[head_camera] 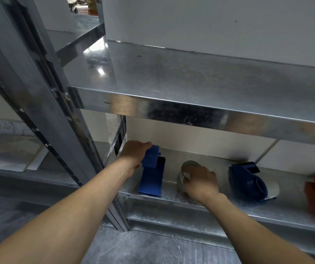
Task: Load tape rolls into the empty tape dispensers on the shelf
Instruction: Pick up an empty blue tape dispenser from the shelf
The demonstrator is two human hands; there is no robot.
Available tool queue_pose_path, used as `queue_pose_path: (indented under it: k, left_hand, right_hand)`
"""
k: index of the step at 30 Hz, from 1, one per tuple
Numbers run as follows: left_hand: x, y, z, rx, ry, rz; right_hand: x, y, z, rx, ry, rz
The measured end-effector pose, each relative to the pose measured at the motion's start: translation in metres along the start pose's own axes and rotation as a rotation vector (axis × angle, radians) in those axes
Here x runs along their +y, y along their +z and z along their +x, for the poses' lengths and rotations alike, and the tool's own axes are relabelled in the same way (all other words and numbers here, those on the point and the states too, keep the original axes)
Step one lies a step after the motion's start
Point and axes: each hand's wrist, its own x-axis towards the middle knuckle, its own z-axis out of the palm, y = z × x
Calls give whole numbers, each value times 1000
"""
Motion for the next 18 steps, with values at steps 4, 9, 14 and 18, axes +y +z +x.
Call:
queue_pose_path:
  k: [4,9,14,18]
  left_hand:
    - [1,-2,-2,18,18,39]
    - [1,-4,-8,18,18,80]
    - [-1,-3,-10,12,28,110]
    - [-2,-5,-11,20,45,167]
  right_hand:
    - [-6,-4,1,20,-6,61]
    - [-16,-10,-2,34,-3,81]
    - [-23,-15,-9,73,8,99]
    - [-26,-20,-16,99,29,95]
